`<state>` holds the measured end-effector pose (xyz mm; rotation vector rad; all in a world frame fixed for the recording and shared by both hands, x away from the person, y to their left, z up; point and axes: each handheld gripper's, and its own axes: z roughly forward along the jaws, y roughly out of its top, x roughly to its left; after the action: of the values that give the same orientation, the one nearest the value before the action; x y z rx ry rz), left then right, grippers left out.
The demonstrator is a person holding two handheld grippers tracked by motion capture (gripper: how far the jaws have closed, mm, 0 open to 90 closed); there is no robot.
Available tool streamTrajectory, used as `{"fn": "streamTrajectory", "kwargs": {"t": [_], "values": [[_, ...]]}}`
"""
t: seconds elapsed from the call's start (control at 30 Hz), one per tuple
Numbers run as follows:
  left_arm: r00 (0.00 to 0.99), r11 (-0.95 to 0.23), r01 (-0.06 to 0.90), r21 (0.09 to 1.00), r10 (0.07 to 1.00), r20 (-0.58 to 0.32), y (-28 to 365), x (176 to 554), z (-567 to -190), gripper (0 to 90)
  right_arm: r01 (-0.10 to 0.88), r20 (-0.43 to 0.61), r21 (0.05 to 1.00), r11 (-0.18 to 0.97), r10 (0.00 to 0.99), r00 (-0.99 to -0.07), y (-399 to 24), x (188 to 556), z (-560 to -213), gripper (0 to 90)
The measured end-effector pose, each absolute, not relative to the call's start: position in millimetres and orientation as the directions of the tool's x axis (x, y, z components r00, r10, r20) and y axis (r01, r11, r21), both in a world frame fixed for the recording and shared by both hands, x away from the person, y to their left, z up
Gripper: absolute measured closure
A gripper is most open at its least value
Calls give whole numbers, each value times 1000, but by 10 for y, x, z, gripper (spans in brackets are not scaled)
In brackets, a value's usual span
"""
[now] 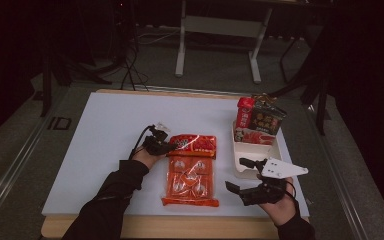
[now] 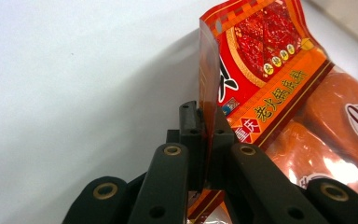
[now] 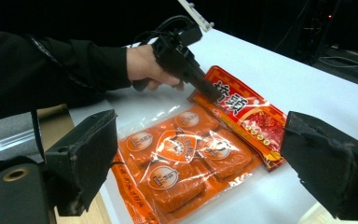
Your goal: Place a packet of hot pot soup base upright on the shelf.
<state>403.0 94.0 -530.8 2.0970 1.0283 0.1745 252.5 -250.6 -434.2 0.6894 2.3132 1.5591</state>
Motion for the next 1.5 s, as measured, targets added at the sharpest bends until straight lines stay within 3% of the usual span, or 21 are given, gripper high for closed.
{"fn": "streamTrajectory", "kwargs": {"t": [0.63, 1.2, 1.5], "values": [[735, -323, 482, 815, 654, -176, 1022, 3679, -4670, 892, 248, 45, 923, 295, 558, -829, -2557, 2535, -4286, 127], [800, -310, 387, 868, 581, -149, 1061, 3388, -4403, 893, 246, 29, 927, 284, 598, -801, -2611, 2572, -4137, 153], [853, -306, 313, 899, 507, -125, 1085, 3244, -4306, 894, 248, 32, 931, 267, 618, -785, -2585, 2782, -4082, 147]]}}
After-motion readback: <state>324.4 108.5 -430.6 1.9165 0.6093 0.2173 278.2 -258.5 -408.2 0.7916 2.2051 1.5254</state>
